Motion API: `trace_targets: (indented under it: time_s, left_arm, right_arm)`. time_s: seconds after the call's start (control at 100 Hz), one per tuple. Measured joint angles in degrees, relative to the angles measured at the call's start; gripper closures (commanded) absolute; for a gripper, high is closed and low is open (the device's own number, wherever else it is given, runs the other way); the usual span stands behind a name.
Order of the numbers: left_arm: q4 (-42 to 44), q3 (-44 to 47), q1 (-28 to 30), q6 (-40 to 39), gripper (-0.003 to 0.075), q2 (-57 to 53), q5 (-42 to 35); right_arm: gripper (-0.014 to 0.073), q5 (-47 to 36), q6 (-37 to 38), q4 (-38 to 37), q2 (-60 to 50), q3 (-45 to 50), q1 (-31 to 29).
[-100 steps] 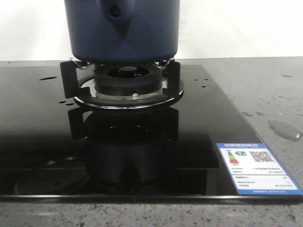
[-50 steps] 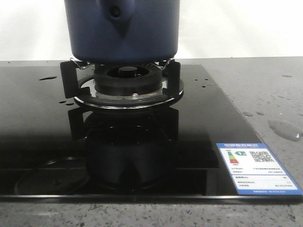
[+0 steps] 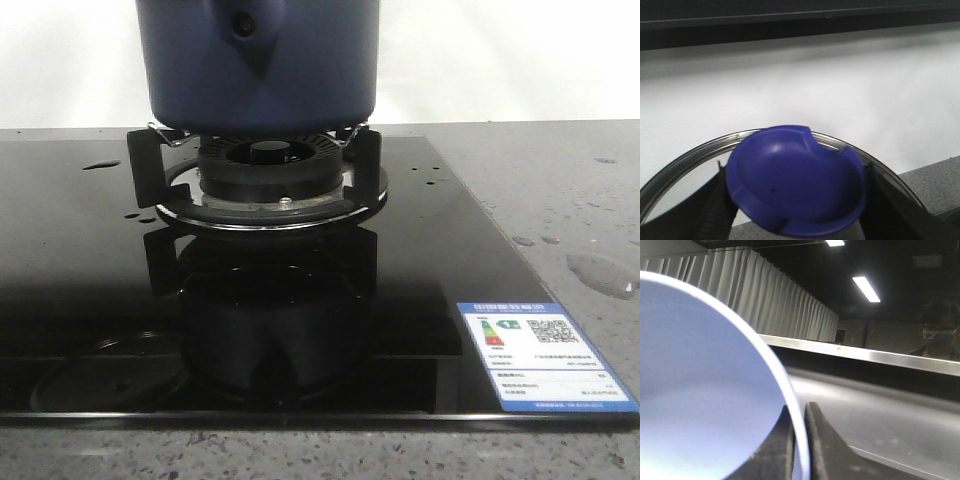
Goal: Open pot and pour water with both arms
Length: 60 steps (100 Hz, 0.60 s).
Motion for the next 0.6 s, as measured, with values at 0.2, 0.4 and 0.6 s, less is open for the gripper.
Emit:
trace_targets:
  time_s: [0.2,0.4,0.6]
  left_arm:
    - [0.0,0.0,0.0,0.0,0.038,0.0,0.0]
    - [0.0,0.0,0.0,0.0,0.038,0.0,1.25]
    - [-1.07,0.0,0.0,0.0,0.038,0.0,8.26]
  right_arm:
    - [0.065,0.0,0.0,0.0,0.0,0.0,0.0]
    - [0.065,7.12,0.0,0.0,-1.19,0.0,0.0]
    - [0.0649,31.21,0.0,3.6,-5.59,-2.37,-1.58]
